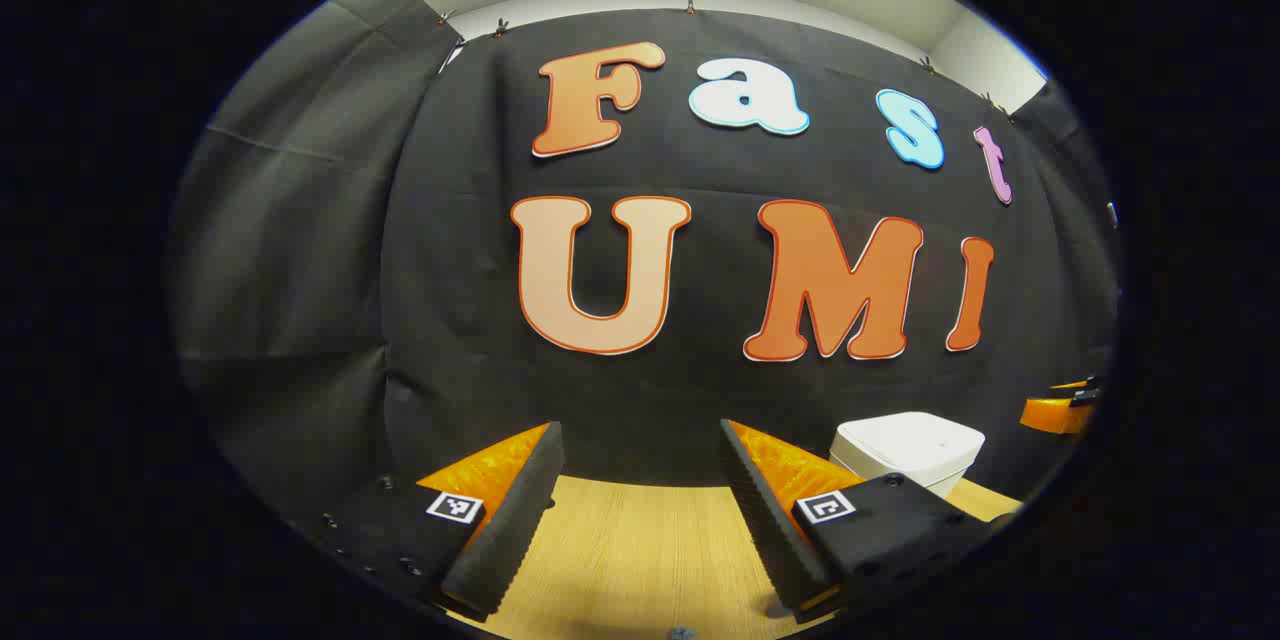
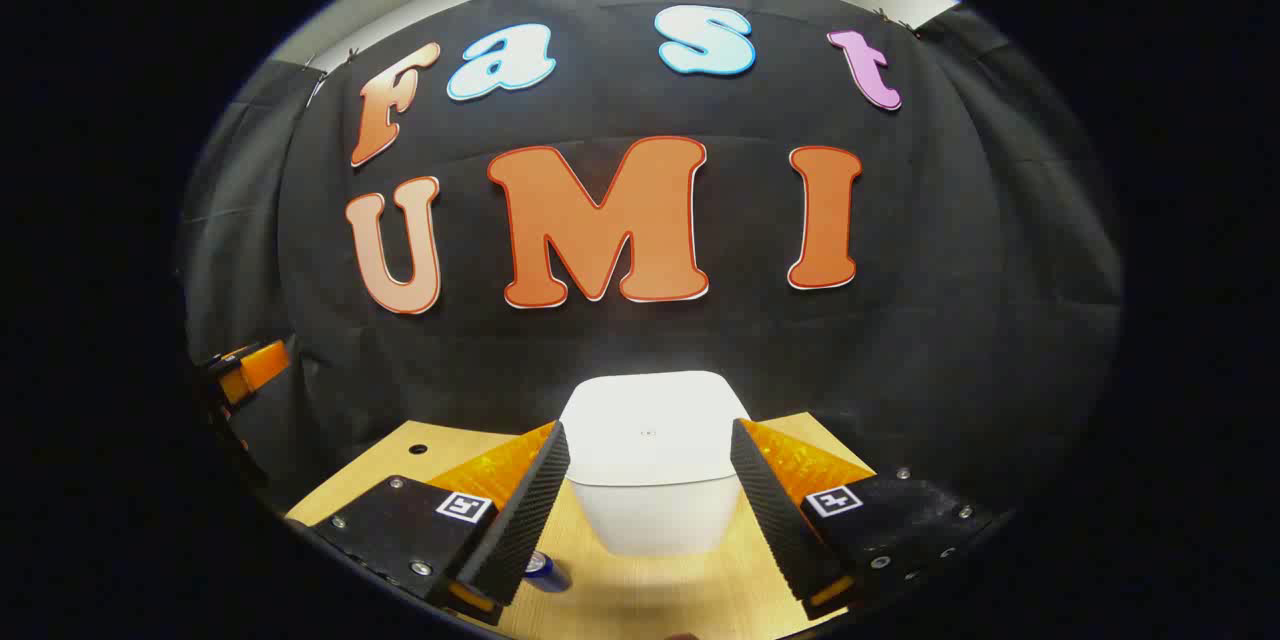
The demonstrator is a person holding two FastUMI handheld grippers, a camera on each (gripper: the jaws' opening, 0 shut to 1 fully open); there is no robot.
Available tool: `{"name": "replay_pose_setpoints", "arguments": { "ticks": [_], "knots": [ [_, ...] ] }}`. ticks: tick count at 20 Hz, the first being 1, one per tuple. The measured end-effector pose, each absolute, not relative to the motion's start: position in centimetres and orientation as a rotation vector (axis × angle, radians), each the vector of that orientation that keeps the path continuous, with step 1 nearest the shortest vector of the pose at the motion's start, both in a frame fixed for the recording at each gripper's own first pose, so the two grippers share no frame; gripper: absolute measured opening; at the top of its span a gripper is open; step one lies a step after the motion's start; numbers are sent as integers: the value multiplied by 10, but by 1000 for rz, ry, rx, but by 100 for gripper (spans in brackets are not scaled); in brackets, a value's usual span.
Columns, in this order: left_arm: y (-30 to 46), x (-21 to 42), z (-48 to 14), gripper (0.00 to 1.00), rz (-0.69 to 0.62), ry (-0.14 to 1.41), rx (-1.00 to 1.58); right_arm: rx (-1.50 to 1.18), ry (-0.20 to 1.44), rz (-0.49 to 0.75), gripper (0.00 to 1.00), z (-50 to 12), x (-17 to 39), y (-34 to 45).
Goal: Press the lid of the desktop garbage bin to open it, pick up the crumpled paper on the desktop and throw it into the bin, then pick up the pop can on the desktop and drop it into the bin, and finally close the garbage bin lid.
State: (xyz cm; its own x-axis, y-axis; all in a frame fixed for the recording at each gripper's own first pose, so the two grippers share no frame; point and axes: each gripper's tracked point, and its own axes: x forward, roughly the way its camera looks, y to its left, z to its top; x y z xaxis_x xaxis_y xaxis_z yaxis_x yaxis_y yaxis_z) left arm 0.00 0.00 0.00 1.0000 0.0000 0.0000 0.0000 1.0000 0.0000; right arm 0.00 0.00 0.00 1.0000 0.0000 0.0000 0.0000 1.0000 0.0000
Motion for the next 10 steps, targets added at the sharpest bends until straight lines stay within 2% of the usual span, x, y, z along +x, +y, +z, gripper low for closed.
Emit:
{"name": "replay_pose_setpoints", "arguments": {
  "ticks": [4,10],
  "knots": [
    [-21,3,-7,98,-56,27,-58,-31,12,-16,98,-2,-2,-6],
    [-6,-3,-3,98,-24,19,-32,-44,36,-42,98,-10,-5,-16]
  ]
}}
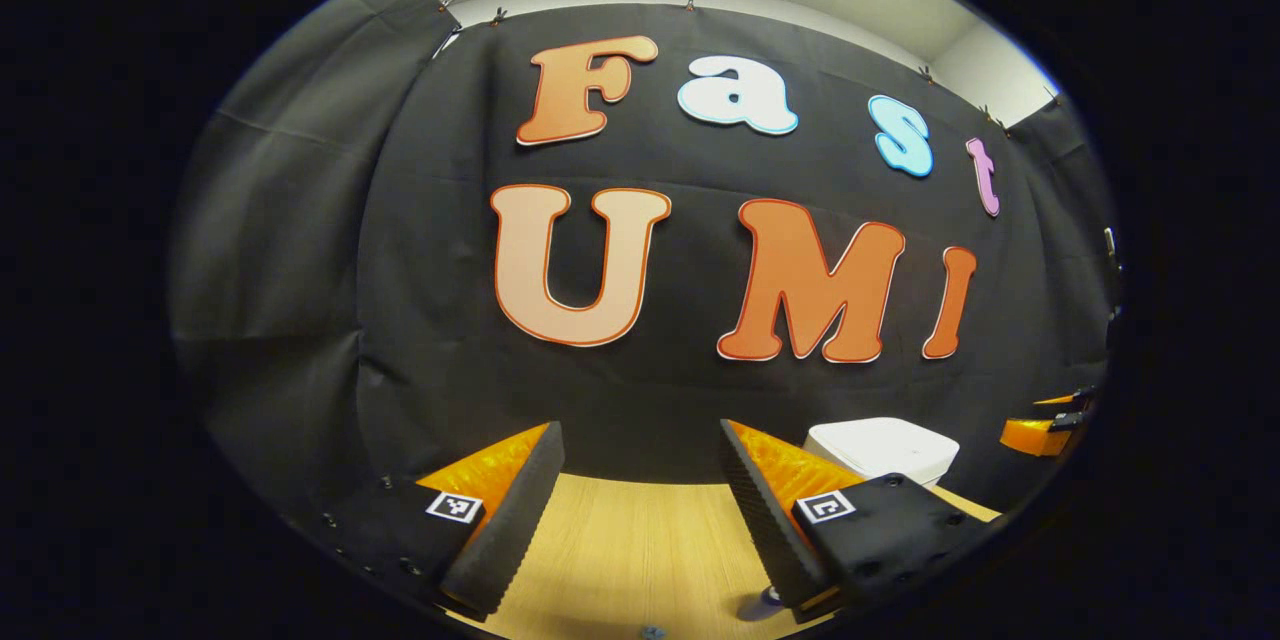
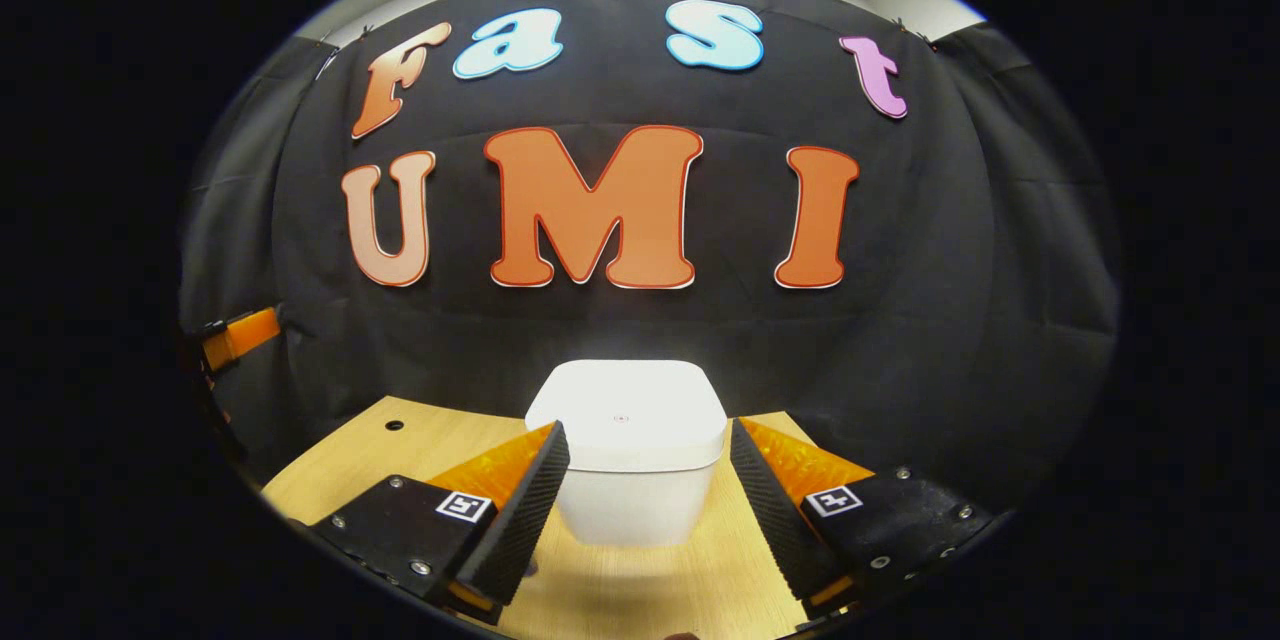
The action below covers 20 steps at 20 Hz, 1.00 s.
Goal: Press the lid of the desktop garbage bin to open it, pick up the crumpled paper on the desktop and throw it into the bin, then pick up the pop can on the desktop and drop it into the bin, and finally close the garbage bin lid.
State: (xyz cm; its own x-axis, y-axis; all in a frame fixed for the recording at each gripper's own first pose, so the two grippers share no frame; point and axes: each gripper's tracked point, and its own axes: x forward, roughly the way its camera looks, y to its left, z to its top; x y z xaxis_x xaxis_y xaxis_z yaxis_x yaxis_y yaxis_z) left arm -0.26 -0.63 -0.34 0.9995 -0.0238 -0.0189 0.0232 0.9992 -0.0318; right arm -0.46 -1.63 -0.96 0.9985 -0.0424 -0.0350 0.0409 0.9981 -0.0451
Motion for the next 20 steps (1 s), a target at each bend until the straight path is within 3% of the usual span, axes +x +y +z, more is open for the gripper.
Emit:
{"name": "replay_pose_setpoints", "arguments": {
  "ticks": [20],
  "knots": [
    [17,-14,-16,98,9,61,-50,-87,108,-18,96,-27,-11,-2]
  ]
}}
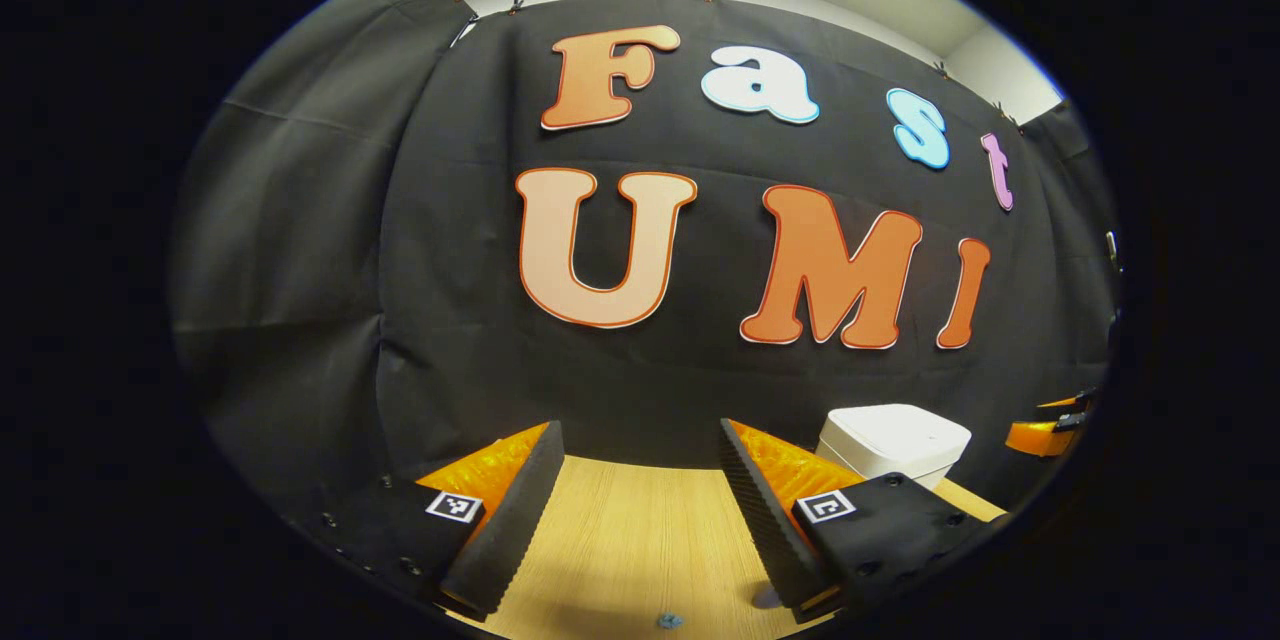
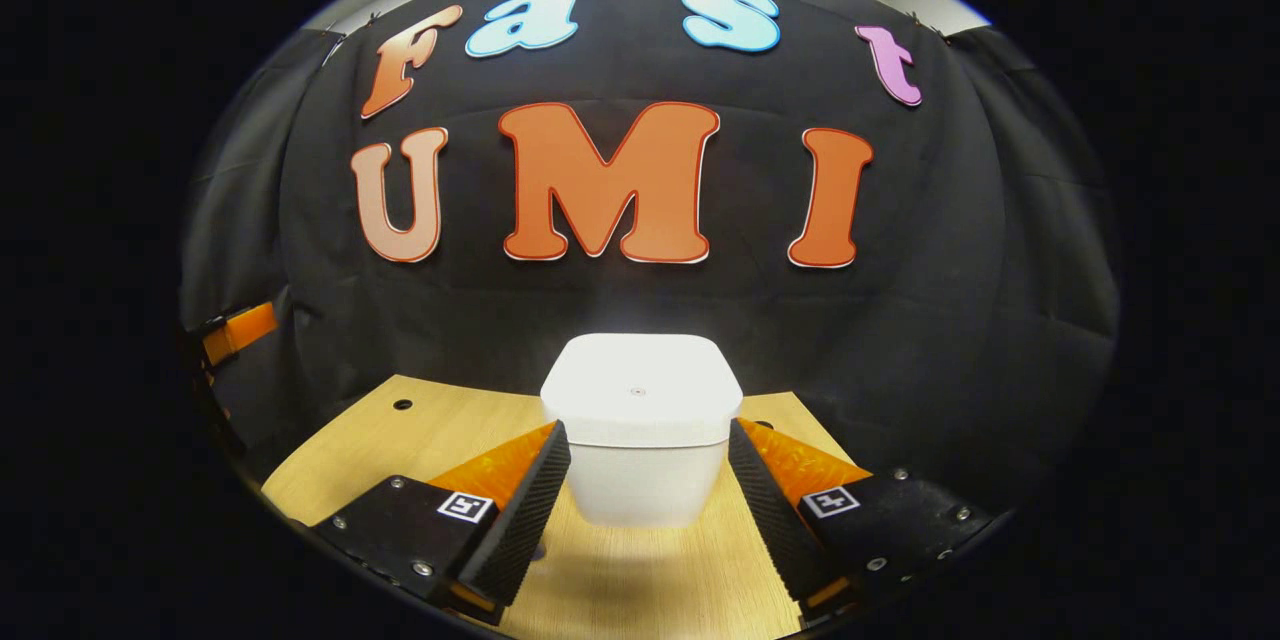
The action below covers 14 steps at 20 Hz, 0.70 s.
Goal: Press the lid of the desktop garbage bin to open it, pick up the crumpled paper on the desktop and throw it into the bin, then pick up the pop can on the desktop and drop it into the bin, and finally close the garbage bin lid.
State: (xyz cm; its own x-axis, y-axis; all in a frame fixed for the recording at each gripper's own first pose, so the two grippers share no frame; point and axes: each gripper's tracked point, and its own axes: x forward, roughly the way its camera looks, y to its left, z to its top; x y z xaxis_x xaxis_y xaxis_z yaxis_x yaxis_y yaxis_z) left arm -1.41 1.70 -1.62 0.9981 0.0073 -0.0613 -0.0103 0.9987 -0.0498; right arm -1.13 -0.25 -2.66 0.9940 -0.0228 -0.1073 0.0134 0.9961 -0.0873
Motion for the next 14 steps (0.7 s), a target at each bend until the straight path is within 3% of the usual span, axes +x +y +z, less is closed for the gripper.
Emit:
{"name": "replay_pose_setpoints", "arguments": {
  "ticks": [2,5,6,9,14],
  "knots": [
    [19,-15,-17,98,13,58,-48,-93,117,-4,89,-27,-11,2],
    [19,-14,-18,98,13,63,-52,-110,140,17,61,-31,-11,7],
    [19,-14,-19,98,11,66,-54,-113,144,14,60,-33,-10,7],
    [20,-13,-22,98,11,70,-53,-113,161,2,28,-36,-7,6],
    [27,-12,-27,98,23,81,-62,-101,192,-17,2,-39,-2,-1]
  ]
}}
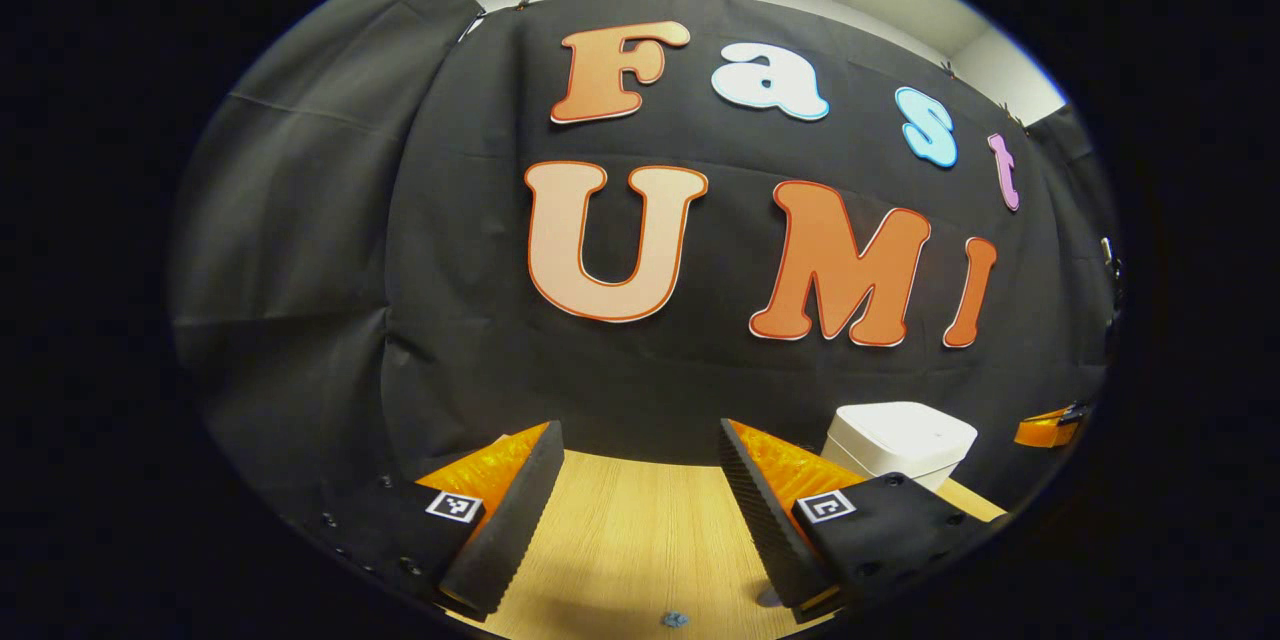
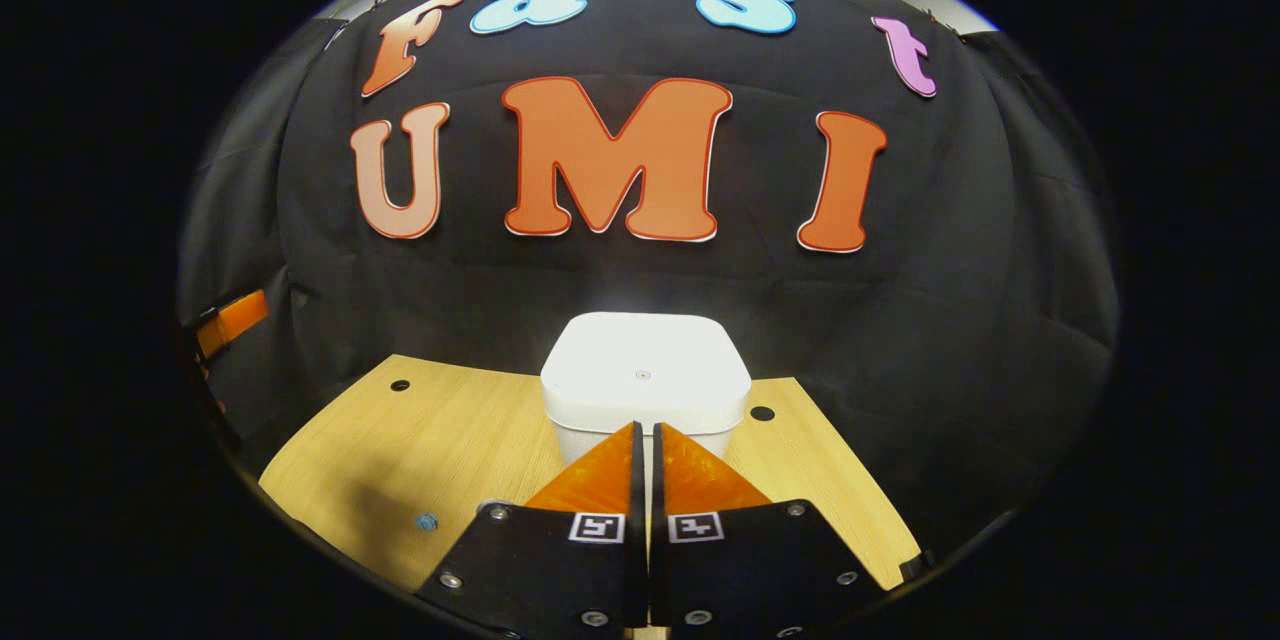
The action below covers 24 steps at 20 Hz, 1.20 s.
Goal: Press the lid of the desktop garbage bin to open it, pick up the crumpled paper on the desktop and throw it into the bin, then pick up the pop can on the desktop and drop it into the bin, and finally close the garbage bin lid.
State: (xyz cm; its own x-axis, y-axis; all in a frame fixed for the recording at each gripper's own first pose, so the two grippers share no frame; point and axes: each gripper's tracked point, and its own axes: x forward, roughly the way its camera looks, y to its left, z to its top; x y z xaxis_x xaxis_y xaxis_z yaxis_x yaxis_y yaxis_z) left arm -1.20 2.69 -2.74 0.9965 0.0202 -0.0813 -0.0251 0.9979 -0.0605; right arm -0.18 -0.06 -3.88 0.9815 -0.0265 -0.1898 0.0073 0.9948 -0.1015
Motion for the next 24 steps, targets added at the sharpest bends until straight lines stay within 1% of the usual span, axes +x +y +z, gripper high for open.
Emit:
{"name": "replay_pose_setpoints", "arguments": {
  "ticks": [5,8,11,15,20,24],
  "knots": [
    [32,-7,-33,99,28,89,-64,-126,232,-46,1,-26,16,-10],
    [39,-6,-39,99,37,105,-68,-90,266,-24,1,-15,34,-7],
    [45,-4,-42,99,49,115,-62,-110,327,2,1,-12,55,-7],
    [53,-3,-45,99,60,126,-52,-111,424,55,0,-19,84,3],
    [64,-6,-53,99,85,145,-48,-130,491,67,0,-25,121,8],
    [76,-8,-60,98,108,158,-45,-134,545,66,1,-40,136,7]
  ]
}}
